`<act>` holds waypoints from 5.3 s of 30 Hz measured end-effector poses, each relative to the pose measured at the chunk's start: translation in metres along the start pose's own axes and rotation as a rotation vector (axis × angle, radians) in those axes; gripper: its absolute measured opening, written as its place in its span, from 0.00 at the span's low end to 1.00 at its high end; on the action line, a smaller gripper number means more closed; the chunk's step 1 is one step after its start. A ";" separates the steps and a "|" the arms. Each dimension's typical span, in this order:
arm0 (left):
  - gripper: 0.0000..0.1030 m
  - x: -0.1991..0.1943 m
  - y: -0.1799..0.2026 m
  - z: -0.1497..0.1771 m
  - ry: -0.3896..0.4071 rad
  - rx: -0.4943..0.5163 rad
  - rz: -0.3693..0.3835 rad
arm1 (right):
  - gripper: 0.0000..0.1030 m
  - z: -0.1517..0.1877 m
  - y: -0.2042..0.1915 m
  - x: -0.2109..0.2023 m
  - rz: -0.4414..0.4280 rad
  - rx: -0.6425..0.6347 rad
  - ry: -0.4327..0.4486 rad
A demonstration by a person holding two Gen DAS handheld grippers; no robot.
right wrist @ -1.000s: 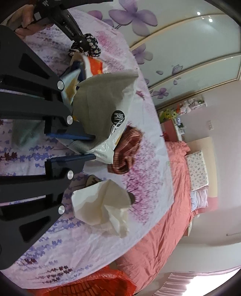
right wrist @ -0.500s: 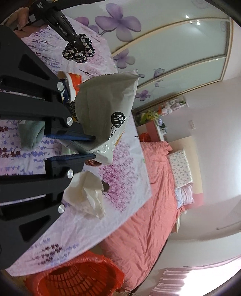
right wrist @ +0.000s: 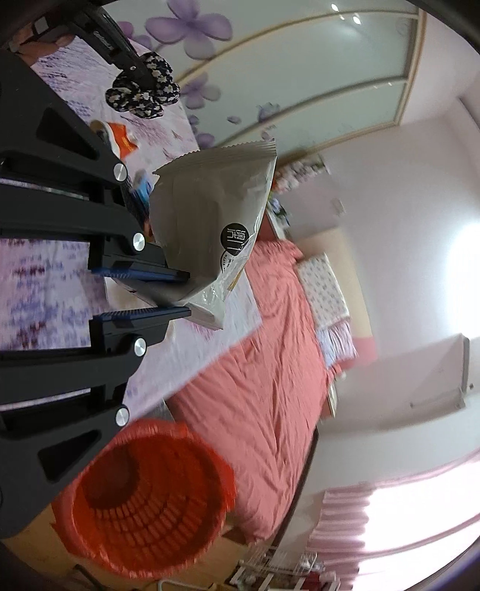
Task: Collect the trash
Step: 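Carry both items over the red basket and open both tools to drop them, then move both open tools back over the bed, then grasp the orange-and-white paper cup with the left tool while the right tool grasps the white tissue, then carry the cup and tissue over the red basket and open both tools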
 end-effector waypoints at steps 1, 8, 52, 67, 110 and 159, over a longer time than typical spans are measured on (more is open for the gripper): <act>0.14 0.000 0.007 0.000 0.000 0.007 0.014 | 0.13 -0.001 0.005 -0.004 0.015 0.006 0.012; 0.14 -0.003 0.084 0.003 0.003 0.087 0.157 | 0.13 -0.010 0.052 -0.029 0.134 0.056 0.086; 0.57 0.061 0.328 0.062 -0.119 0.347 0.400 | 0.66 0.001 0.197 -0.071 0.384 0.272 0.095; 0.72 0.044 0.201 0.042 -0.062 0.261 0.167 | 0.72 -0.010 0.129 -0.059 0.359 0.092 0.086; 0.13 0.133 -0.102 0.063 -0.252 -0.067 -0.316 | 0.75 0.060 -0.013 0.060 0.075 -0.111 -0.211; 0.07 0.135 -0.139 0.036 -0.193 -0.097 -0.361 | 0.45 0.037 0.010 0.102 0.065 0.006 -0.219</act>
Point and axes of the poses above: each gripper's, at about its wrist camera, not at the fingertips, and x roughly the way its jaws point, y to its right, z to its underside, the point moved 2 cm from there along x, roughly the way its jaws point, and after that the axes turned 14 degrees about -z, right-handed, at the moved point
